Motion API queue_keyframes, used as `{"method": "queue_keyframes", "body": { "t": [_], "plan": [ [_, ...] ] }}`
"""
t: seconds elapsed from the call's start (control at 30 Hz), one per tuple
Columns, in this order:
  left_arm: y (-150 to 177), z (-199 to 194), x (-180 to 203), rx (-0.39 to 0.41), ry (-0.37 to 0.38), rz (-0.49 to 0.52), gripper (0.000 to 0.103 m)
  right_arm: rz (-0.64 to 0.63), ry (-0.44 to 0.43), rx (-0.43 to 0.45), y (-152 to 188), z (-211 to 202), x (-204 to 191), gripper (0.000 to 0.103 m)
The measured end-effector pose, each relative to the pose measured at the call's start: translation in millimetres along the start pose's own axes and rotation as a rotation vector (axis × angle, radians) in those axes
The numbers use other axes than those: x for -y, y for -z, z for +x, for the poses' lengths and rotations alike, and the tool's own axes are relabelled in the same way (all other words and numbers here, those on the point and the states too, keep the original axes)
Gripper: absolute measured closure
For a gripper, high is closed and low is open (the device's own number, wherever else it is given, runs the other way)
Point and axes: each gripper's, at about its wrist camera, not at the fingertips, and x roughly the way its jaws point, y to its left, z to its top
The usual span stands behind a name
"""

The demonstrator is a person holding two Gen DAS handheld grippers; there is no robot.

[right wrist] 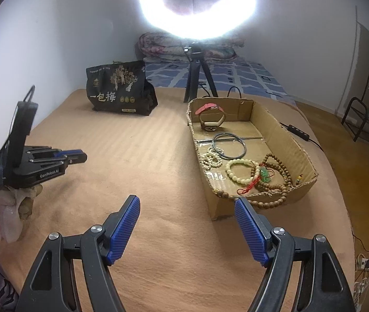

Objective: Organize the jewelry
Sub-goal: 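Grasp the second pearl earring on the blanket with the left tool, then carry the pearl earring into the box and open the left tool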

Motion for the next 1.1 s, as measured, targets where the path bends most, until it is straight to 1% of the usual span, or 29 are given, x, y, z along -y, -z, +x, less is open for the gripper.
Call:
{"method": "queue_keyframes", "body": {
  "t": [0.37, 0.6, 0.8, 1.1],
  "plan": [
    [-62, -2, 73, 0.071, 0.083, 0.076, 0.097, 0.055, 0.061, 0.002, 2, -8, 30, 0.025],
    [-94, 11, 112, 0.081, 0.123, 0.094, 0.097, 0.100, 0.089, 0.029, 1, -19, 52, 0.023],
    [-108, 19, 135, 0.085, 0.132, 0.129, 0.097, 0.117, 0.102, 0.037, 4, -22, 67, 0.023],
    [-121, 40, 161, 0.060, 0.148, 0.155, 0.097, 0.143, 0.117, 0.038, 7, -18, 82, 0.023]
  ]
}}
